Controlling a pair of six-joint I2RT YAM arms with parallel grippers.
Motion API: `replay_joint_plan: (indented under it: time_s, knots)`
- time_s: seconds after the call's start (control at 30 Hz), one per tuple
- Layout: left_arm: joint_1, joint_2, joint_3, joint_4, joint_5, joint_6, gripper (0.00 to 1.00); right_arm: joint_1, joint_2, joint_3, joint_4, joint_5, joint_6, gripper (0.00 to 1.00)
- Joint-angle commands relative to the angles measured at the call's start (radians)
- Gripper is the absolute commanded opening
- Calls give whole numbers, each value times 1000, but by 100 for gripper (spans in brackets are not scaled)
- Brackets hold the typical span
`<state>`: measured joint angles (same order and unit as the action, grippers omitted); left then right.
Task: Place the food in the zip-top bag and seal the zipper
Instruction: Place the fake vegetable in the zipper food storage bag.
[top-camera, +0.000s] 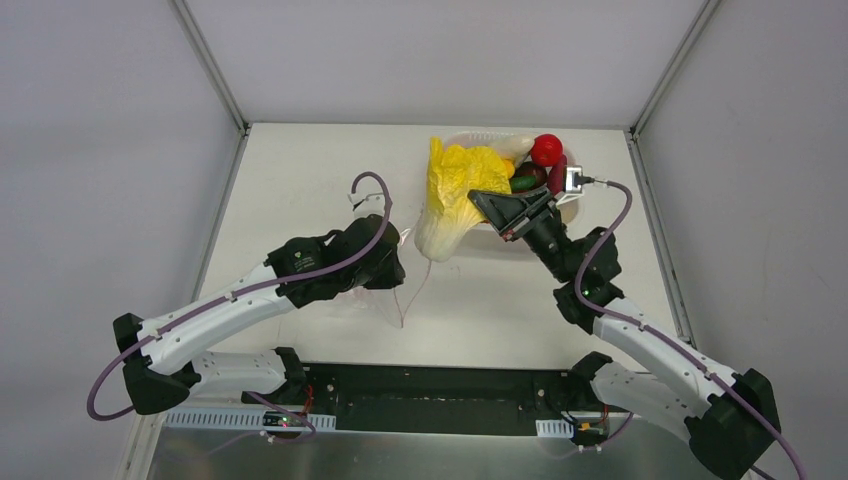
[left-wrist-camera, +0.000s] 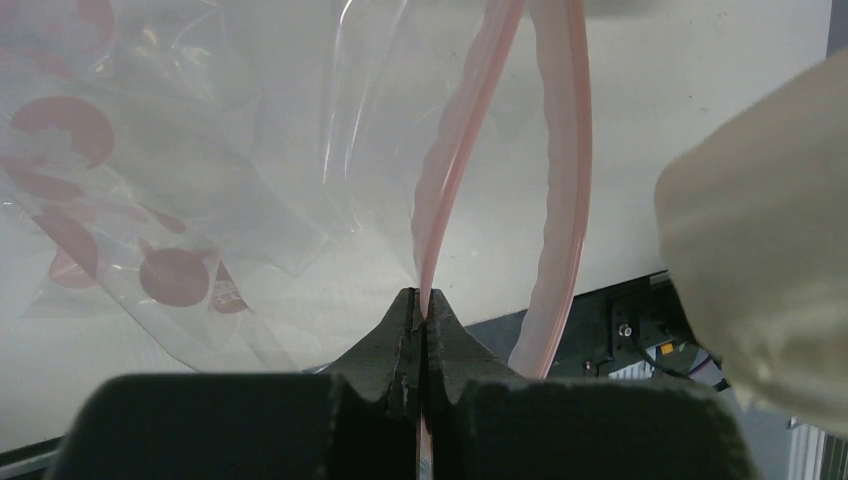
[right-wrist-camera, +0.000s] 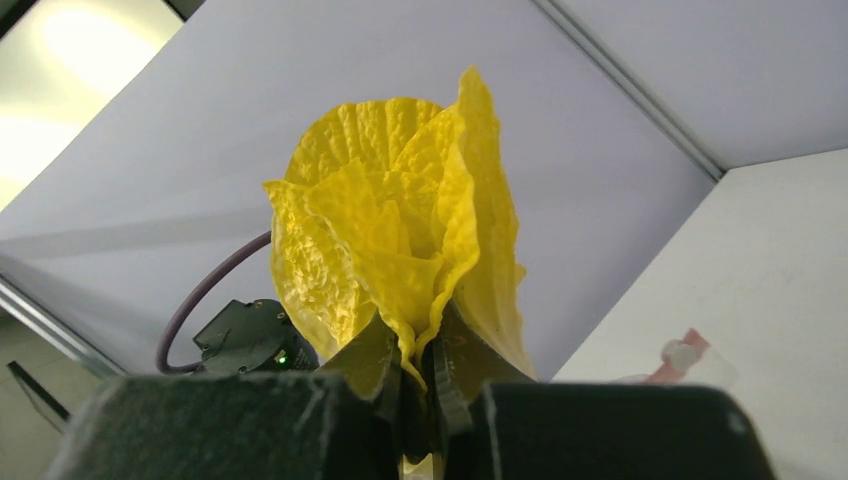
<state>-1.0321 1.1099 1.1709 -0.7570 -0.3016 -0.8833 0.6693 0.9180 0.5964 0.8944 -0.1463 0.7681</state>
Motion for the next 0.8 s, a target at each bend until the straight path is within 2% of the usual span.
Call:
replay_joint_plan:
  time_s: [0.0,0.13,0.27,0.5,0.67,0.77]
  knots:
    - [13,-15,2,35,9,-21,0,74,26,-21,279,86,34,0]
    - [13,-25,0,42,-2,-29,0,109,45,-19,213,96,28,0]
    - [14,-53,-11,62,-10,-35,0,132,51,-76,259,117,15,0]
    - [14,-101,-30,94,-6,-38,0,132,53,-88,192,139,-53,0]
    - [13,-126,-46,98,-15,-48,0,133,21,-84,126,187,-177,0]
    - [13,-144,-57,106,-25,-59,0,133,12,-76,127,71,-270,0]
